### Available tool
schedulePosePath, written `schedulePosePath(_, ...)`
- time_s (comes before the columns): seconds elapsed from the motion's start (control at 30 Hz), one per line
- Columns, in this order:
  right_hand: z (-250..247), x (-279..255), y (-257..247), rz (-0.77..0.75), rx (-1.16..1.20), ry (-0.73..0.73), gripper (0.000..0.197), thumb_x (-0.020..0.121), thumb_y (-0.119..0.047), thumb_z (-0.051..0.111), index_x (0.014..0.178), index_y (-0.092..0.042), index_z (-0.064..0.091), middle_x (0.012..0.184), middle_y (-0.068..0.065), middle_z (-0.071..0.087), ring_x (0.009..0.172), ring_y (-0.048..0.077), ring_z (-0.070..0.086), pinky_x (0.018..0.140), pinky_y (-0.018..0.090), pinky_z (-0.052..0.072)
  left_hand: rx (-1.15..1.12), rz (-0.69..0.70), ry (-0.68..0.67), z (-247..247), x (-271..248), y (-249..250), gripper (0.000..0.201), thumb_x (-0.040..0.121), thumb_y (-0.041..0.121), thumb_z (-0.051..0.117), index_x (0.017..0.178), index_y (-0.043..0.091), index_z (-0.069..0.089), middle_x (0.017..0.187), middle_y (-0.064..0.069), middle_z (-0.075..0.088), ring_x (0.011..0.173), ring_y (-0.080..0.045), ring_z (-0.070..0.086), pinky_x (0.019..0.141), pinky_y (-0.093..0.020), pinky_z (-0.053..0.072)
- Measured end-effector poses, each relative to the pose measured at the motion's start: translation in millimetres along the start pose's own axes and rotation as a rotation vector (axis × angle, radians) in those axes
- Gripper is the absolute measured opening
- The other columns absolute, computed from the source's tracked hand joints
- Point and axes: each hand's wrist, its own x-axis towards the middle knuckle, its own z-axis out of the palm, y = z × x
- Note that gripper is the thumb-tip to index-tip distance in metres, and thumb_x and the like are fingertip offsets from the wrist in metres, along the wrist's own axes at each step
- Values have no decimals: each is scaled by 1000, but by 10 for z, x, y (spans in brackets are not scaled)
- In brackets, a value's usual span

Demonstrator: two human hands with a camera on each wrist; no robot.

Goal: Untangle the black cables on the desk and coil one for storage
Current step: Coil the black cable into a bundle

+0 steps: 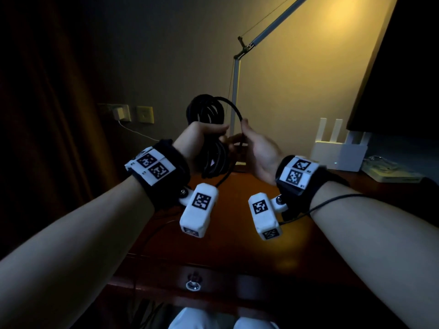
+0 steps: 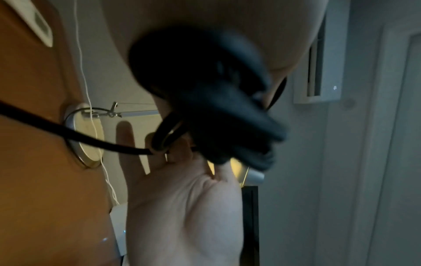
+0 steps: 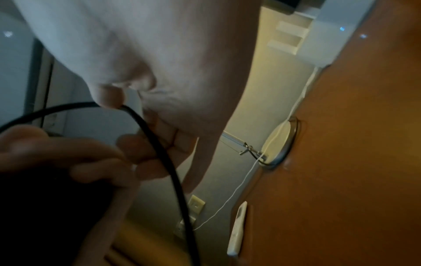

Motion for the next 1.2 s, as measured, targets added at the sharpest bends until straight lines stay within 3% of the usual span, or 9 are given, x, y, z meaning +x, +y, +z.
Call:
schedulePosePath(0.1,25,-32,29,40,106,7,44,97,-51,41,97,-10,57,77,10,53,73,25,53,66,34,46,4,44,100,11,15,0,18,85,24,61,80,7,61,80,-10,57,65,-23,56,64,-29,49)
schedulePosePath(0.23,39,11,6,63,79,114,39,89,-49,57,95,-11,62,66,4,53,55,20,52,59,31,44,-14,86,172,35,25,-6,45,75,18,68,116,-2,64,103,-15,61,90,-30,60,85,-41,49)
schedulePosePath(0.37,85,49,-5,31,59,230,38,84,-41,66,108,-12,68,109,15,70,103,36,66,96,53,50,-17,46,207,59,28,-2,61,57,14,75,115,-2,65,114,-26,65,95,-38,66,76,-42,54)
schedulePosePath(0.5,105,60,6,-5,-4,241,49,74,-49,75,106,-12,70,101,10,72,96,32,68,88,51,55,42,8,279,54,37,6,52,65,15,72,113,-3,64,102,-22,68,81,-33,70,63,-36,55)
schedulePosePath(0.63,143,38,45,11,-73,135,38,87,-41,62,105,-9,67,92,9,69,82,26,65,66,33,51,39,39,334,80,81,-2,56,64,14,70,117,-2,64,104,-20,67,88,-30,66,72,-35,54)
schedulePosePath(0.8,98,5,137,31,165,-36,47,86,-35,54,117,-1,62,102,15,61,97,29,57,91,44,43,10,82,283,72,99,-29,28,76,10,61,102,2,69,83,-14,67,73,-27,66,62,-31,53)
schedulePosePath(0.93,26,-40,163,58,307,-121,25,67,-24,58,87,-10,55,86,11,53,81,25,52,73,36,39,-50,123,318,-19,100,33,28,63,13,67,90,3,68,91,-14,67,74,-28,66,69,-37,53)
schedulePosePath(1.07,7,15,237,61,51,-100,35,82,6,49,116,6,55,103,17,56,91,26,56,73,31,46,-120,168,329,-58,129,59,23,67,14,65,86,1,68,88,-14,68,75,-29,66,69,-37,54)
schedulePosePath(1.2,56,71,304,30,-171,-113,17,87,8,56,100,-2,57,85,10,61,82,24,60,82,40,53,-219,213,320,-49,160,106,17,66,13,63,79,3,67,86,-13,67,84,-30,65,86,-40,53)
